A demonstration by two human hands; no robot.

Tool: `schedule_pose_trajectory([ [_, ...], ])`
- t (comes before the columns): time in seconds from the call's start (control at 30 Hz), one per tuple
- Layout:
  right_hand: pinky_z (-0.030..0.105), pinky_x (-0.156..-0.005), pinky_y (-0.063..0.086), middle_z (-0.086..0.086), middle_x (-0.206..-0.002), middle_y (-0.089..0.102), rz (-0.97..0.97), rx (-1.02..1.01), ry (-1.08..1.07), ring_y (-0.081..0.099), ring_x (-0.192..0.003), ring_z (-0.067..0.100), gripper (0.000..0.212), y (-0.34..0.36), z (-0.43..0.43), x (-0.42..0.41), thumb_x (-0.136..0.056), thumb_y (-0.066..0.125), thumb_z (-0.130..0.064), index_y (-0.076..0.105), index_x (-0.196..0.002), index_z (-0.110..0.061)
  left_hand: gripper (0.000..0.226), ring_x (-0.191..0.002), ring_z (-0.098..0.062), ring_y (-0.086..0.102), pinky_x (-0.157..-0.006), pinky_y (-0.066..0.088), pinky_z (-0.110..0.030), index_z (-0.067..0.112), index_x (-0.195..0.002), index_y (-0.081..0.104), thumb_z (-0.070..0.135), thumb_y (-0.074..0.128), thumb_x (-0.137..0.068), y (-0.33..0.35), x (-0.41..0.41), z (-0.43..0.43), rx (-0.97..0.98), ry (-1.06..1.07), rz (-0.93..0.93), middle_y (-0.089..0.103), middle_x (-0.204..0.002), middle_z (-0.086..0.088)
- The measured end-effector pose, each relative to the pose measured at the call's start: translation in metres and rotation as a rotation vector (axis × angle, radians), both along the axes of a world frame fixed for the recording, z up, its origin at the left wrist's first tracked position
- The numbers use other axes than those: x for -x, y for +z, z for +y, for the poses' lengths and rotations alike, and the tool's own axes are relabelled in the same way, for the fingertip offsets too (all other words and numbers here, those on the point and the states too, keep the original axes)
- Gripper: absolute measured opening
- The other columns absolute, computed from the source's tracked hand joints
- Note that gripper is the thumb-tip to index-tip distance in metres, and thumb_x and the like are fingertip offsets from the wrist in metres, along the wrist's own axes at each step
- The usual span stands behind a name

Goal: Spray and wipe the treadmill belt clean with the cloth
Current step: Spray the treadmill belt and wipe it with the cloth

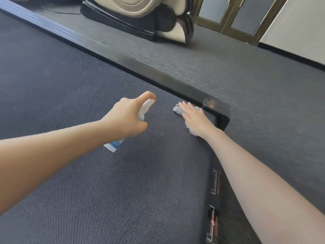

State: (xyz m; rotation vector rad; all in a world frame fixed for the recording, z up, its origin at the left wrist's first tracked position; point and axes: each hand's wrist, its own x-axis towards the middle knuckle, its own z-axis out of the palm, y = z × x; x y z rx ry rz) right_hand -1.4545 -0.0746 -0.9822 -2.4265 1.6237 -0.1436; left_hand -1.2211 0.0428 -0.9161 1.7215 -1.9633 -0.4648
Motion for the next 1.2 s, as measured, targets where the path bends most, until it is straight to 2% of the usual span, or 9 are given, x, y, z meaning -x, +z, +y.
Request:
schedule_pose_trajectory([
  [0.1,0.043,-0.118,0.001,-0.003,-0.158,0.011,0.003,0.018,0.001,0.004,-0.146,0.014,0.048,-0.001,0.001,0.000,-0.103,0.027,-0.016,0.016,-0.150,-0.022,0.056,-0.055,-0.012,0.045,-0.048,0.032,-0.024,0.028,-0.126,0.043,0.010,0.062,-0.077,-0.001,-0.003,0.003,0.025,0.028,-0.025,0.047,-0.058,0.002],
  [0.3,0.043,-0.118,0.000,-0.002,-0.158,0.013,-0.010,0.004,-0.023,0.004,-0.146,0.014,0.048,0.001,0.000,-0.001,-0.103,0.028,-0.014,0.018,-0.150,-0.021,0.057,-0.055,-0.027,0.063,-0.052,0.056,-0.040,0.032,-0.126,0.039,0.008,0.060,-0.079,0.008,-0.012,0.010,-0.077,-0.079,0.082,0.064,-0.069,-0.013],
  [0.53,0.047,-0.114,0.011,0.004,-0.156,0.021,0.034,0.050,-0.139,0.015,-0.143,0.025,0.044,0.013,-0.010,-0.036,-0.102,0.026,-0.011,0.027,-0.146,-0.015,0.062,-0.054,-0.026,0.067,-0.053,0.059,-0.046,0.043,-0.123,0.034,0.009,0.060,-0.078,0.013,-0.036,0.023,-0.153,-0.089,0.145,0.064,-0.077,-0.011],
  [0.63,0.049,-0.113,0.015,0.007,-0.155,0.023,-0.004,0.033,-0.091,0.030,-0.133,0.021,0.043,0.021,0.005,-0.048,-0.102,0.026,-0.011,0.029,-0.145,-0.014,0.062,-0.055,-0.023,0.068,-0.052,0.059,-0.040,0.043,-0.123,0.031,0.008,0.059,-0.079,0.014,-0.041,0.021,-0.167,-0.075,0.123,0.064,-0.076,-0.010],
  [0.7,0.049,-0.109,0.020,0.012,-0.149,0.033,-0.053,0.059,0.061,0.037,-0.127,0.025,0.041,0.024,0.032,-0.058,-0.101,0.030,-0.006,0.037,-0.141,-0.011,0.063,-0.052,-0.019,0.067,-0.050,0.058,-0.034,0.043,-0.123,0.031,0.007,0.060,-0.080,0.016,-0.040,0.020,-0.161,-0.069,0.122,0.065,-0.074,-0.007],
  [0.77,0.050,-0.110,0.018,0.013,-0.145,0.039,-0.096,0.095,0.272,0.031,-0.136,0.032,0.039,0.020,0.070,-0.067,-0.099,0.036,-0.004,0.044,-0.137,-0.011,0.065,-0.051,-0.019,0.066,-0.051,0.058,-0.036,0.042,-0.124,0.031,0.007,0.061,-0.078,0.018,-0.038,0.020,-0.141,-0.068,0.112,0.065,-0.074,-0.008],
  [0.93,0.036,-0.119,-0.002,-0.005,-0.155,0.024,-0.031,0.047,0.520,0.006,-0.146,0.011,0.047,0.009,0.160,-0.054,-0.101,0.035,-0.012,0.028,-0.147,-0.021,0.066,-0.060,-0.028,0.067,-0.059,0.058,-0.048,0.040,-0.124,0.032,0.009,0.064,-0.075,0.022,-0.034,0.017,-0.094,-0.050,0.127,0.066,-0.078,-0.014],
  [1.1,0.040,-0.119,0.008,-0.007,-0.155,0.023,0.087,0.178,0.452,0.008,-0.145,0.010,0.056,-0.004,0.153,-0.032,-0.093,0.015,-0.020,0.021,-0.148,-0.024,0.068,-0.060,-0.031,0.068,-0.054,0.059,-0.047,0.044,-0.125,0.030,0.009,0.064,-0.076,0.028,-0.032,0.014,-0.099,-0.092,0.146,0.066,-0.085,-0.018],
  [1.2,0.041,-0.119,0.005,-0.006,-0.156,0.021,0.044,0.171,0.344,0.006,-0.146,0.011,0.055,-0.008,0.118,-0.029,-0.096,0.025,-0.007,0.022,-0.149,-0.023,0.070,-0.063,-0.034,0.067,-0.052,0.058,-0.047,0.046,-0.125,0.030,0.008,0.064,-0.077,0.029,-0.027,0.013,-0.082,-0.083,0.137,0.065,-0.086,-0.019],
])
